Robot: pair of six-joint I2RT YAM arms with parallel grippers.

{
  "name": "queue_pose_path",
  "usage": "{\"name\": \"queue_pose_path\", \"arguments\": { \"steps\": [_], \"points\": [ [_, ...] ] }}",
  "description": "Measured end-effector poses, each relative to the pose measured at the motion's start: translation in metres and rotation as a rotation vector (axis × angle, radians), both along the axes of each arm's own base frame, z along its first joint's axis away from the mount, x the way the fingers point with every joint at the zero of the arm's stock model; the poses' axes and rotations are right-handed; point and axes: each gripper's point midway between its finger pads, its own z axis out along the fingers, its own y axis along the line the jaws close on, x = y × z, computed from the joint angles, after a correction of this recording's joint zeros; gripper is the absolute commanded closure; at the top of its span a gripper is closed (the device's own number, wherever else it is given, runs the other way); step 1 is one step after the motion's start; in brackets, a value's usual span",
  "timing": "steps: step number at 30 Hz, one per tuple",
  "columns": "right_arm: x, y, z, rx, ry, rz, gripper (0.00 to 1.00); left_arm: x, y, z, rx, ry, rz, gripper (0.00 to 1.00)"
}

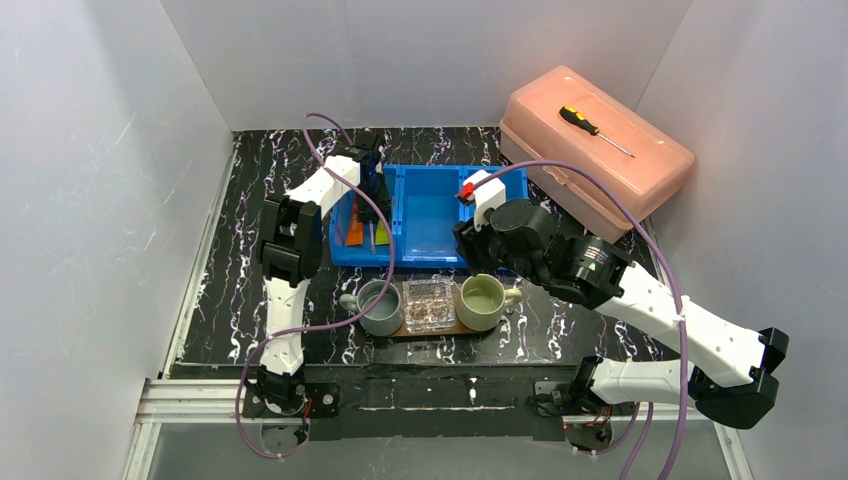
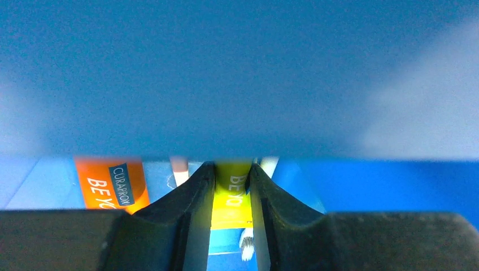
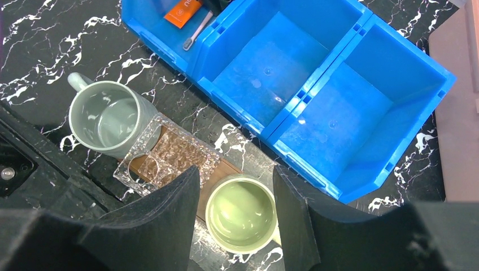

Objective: Prepare toiletry sets of a toothbrush and toothpaste on the tray

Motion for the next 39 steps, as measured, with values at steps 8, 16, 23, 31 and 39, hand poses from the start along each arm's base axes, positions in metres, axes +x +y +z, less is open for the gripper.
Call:
{"name": "queue_pose_path", "arguments": {
  "steps": [8, 16, 23, 31, 39],
  "points": [
    [-0.001, 0.001, 0.0, 0.005, 0.006, 0.004, 0.4, 0.0, 0.007, 0.006, 0.032, -0.026, 0.001, 1.0],
    [-0.003, 0.003, -0.001, 0.018, 0.02, 0.009, 0.39, 0.003, 0.016, 0.062, 0.039, -0.155, 0.022, 1.0],
    [-0.007, 0.008, -0.001, 0.033, 0.041, 0.031, 0.38, -0.002, 0.022, 0.124, 0.012, -0.289, 0.051, 1.0],
    [-0.009, 0.029, -0.001, 0.118, 0.084, 0.048, 0.33, -0.02, 0.023, 0.156, -0.052, -0.326, 0.106, 1.0],
    [-0.006, 0.051, -0.014, 0.263, 0.152, -0.005, 0.3, -0.055, 0.017, 0.188, -0.18, -0.326, 0.173, 1.0]
  ]
}}
